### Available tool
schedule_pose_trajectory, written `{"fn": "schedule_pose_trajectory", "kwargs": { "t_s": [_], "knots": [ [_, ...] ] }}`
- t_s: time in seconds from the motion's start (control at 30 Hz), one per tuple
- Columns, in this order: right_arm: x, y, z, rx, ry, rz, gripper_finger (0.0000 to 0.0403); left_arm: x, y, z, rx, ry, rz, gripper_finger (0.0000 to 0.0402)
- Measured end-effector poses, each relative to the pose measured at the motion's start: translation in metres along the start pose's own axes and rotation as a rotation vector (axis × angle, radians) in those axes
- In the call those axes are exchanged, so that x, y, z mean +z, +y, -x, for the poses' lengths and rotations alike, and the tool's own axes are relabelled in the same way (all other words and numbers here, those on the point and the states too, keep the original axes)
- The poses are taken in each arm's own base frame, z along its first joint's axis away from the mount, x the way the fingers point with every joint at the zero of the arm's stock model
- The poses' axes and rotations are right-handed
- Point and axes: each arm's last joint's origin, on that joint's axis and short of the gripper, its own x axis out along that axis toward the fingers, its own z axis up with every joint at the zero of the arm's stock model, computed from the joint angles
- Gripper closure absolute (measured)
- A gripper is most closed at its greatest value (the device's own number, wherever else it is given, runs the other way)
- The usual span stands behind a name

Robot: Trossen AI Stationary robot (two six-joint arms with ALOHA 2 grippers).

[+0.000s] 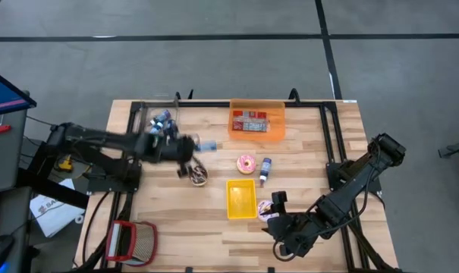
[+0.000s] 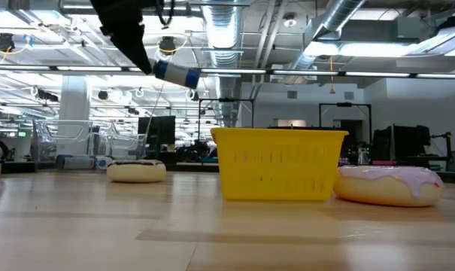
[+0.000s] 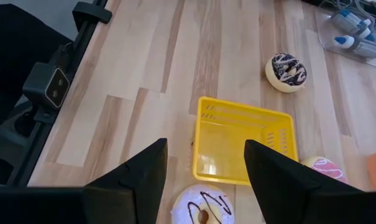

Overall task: Pick & Place Food Item
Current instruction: Put the blue food coloring bottle into the transparent bin

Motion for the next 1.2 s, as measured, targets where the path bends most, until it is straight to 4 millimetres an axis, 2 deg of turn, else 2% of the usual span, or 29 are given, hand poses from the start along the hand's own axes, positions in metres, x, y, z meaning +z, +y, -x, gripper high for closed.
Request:
{"fn": "schedule_pose_trajectory", "kwargs": {
  "t_s": [0.17,0.3,0.4,0.53,0.7,0.83,1.2],
  "knots": [
    [-0.001,0.003,0.002,0.006,0.000,0.009,0.0196,0.011,0.061,-0.001,0.108,0.137,0.077,0.0299],
    [-0.002,0.003,0.003,0.006,0.005,0.015,0.0196,0.004,0.100,-0.007,0.131,0.262,0.157,0.0299],
    [-0.003,0.003,0.003,0.003,0.012,0.018,0.0196,-0.008,0.121,-0.015,0.157,0.406,0.197,0.0299],
    [-0.003,0.002,0.002,0.002,0.012,0.017,0.0196,-0.022,0.140,-0.030,0.177,0.603,0.223,0.0299],
    [-0.002,0.000,0.001,-0.002,0.013,0.012,0.0196,-0.035,0.152,-0.053,0.164,0.841,0.229,0.0299],
    [-0.002,0.001,0.001,-0.001,0.013,0.014,0.0196,-0.038,0.151,-0.070,0.138,0.966,0.196,0.0299],
    [-0.003,0.002,0.002,0.001,0.017,0.021,0.0196,-0.037,0.135,-0.110,0.056,1.103,0.019,0.0299]
  ]
}}
